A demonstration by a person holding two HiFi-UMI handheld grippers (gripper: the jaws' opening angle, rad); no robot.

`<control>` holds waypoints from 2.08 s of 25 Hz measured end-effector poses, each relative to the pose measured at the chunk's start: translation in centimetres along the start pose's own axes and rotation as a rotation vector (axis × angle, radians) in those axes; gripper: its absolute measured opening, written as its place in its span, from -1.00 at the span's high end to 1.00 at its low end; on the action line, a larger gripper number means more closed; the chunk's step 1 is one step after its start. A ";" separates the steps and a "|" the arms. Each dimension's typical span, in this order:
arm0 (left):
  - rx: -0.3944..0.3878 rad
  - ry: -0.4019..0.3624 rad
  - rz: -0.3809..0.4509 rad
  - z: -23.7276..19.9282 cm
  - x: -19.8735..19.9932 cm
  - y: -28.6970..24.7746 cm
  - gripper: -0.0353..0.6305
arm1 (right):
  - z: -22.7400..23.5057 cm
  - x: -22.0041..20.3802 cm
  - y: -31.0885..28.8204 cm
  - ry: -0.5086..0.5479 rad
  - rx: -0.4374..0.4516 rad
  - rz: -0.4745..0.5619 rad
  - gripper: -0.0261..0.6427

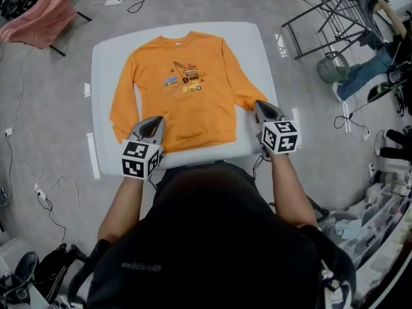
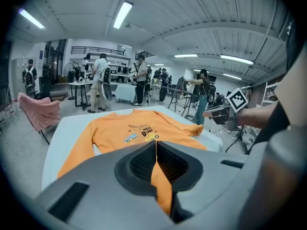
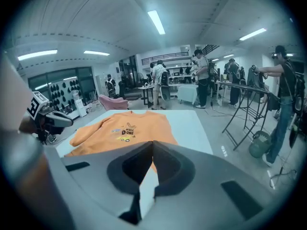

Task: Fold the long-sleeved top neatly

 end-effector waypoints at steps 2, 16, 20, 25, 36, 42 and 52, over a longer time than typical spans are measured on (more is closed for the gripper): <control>0.010 0.006 -0.006 0.4 -0.1 -0.4 0.87 | 2.0 -1.1 -0.1 -0.012 -0.037 -0.019 0.90; 0.043 0.006 -0.056 1.6 -0.5 -0.6 0.87 | 8.8 -8.6 -2.7 -0.464 -0.131 -0.086 0.28; 0.045 0.002 -0.058 1.7 -0.5 -0.6 0.87 | 8.1 -10.6 -3.5 -0.490 -0.152 -0.166 0.08; 0.047 0.009 -0.061 1.3 -0.9 -0.4 0.87 | 6.6 -12.6 -3.5 -0.535 -0.150 -0.188 0.01; 0.053 0.009 -0.032 1.6 -0.4 -0.3 0.87 | 8.2 -11.8 -3.6 -0.489 -0.143 -0.036 0.81; 0.062 0.019 -0.005 1.5 -0.3 0.0 0.87 | 11.9 -6.0 -0.8 -0.399 -0.212 0.124 0.82; 0.067 0.020 0.021 0.8 -0.5 1.0 0.87 | 17.7 2.4 2.2 -0.374 -0.353 0.255 0.82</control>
Point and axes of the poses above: the fingertips, and each gripper's own axes: y backward along the fingers, z to its right, x out of its top, the point moved 4 cm from there along y, backward along the fingers, and after that the axes turned 12 degrees about y, right-handed, at the moved point
